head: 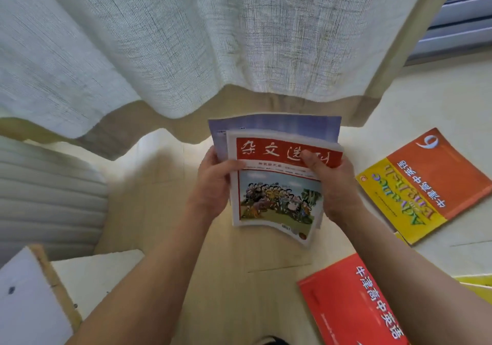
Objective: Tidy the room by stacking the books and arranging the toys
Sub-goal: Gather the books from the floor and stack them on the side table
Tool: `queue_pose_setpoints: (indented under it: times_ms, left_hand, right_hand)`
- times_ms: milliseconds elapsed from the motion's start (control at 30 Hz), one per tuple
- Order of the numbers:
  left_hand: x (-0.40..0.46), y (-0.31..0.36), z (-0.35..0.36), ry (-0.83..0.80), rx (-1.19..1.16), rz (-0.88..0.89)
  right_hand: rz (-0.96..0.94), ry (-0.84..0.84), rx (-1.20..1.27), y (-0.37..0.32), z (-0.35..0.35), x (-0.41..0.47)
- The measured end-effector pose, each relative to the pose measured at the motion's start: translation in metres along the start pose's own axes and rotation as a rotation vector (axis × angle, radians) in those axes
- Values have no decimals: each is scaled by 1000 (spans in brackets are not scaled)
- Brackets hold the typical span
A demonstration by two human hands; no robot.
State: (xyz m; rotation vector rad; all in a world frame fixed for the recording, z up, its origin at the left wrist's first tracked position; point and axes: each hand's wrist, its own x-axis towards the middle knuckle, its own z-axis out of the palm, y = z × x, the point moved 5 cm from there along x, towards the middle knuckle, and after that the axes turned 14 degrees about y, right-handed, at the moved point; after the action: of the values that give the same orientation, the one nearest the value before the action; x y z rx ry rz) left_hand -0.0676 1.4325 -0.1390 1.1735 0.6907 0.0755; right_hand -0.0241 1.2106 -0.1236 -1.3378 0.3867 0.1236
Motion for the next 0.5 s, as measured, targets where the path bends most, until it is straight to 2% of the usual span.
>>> queue_pose_setpoints:
  times_ms: [100,167,233,333,433,500]
  left_hand:
    - [-2,20,1,-97,26,87]
    - [-4,12,0,-170,95,71]
    - [-3,-7,-3,-191,250,31]
    - [6,-31,-7,-90,391,-30]
    - [6,-16,-5,11,439,-88]
    - [-11,9,6,-14,407,-157]
  right_hand:
    - [-182,25,-6,-13,3,-7]
    - [-204,34,-71,-7,-1,-8]
    - [-173,13,-178,9,-7,-5]
    - [-98,-19,-270,28,-6,-2]
    - [66,88,-182,16,1,5]
    - [177,151,-70,-5,4,3]
